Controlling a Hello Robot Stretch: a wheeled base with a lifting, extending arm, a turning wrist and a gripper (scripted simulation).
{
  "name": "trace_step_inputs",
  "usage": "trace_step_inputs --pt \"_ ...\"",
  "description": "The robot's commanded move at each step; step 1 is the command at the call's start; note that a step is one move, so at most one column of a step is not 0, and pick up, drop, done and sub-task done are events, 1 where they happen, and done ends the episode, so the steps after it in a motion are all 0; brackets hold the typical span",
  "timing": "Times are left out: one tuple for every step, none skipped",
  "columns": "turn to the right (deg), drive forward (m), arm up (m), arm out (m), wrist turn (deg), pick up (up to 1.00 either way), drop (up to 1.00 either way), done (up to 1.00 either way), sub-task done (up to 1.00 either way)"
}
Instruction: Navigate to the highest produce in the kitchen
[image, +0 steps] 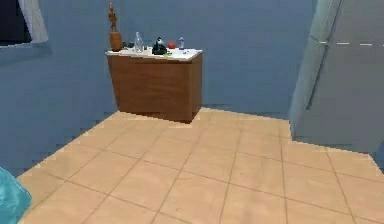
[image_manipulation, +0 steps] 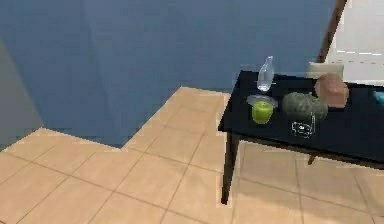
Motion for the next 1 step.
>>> trace_step_inputs --pt "0.0 1.0 0.0 0.0 0.0 0.0 0.0 0.0 0.0"
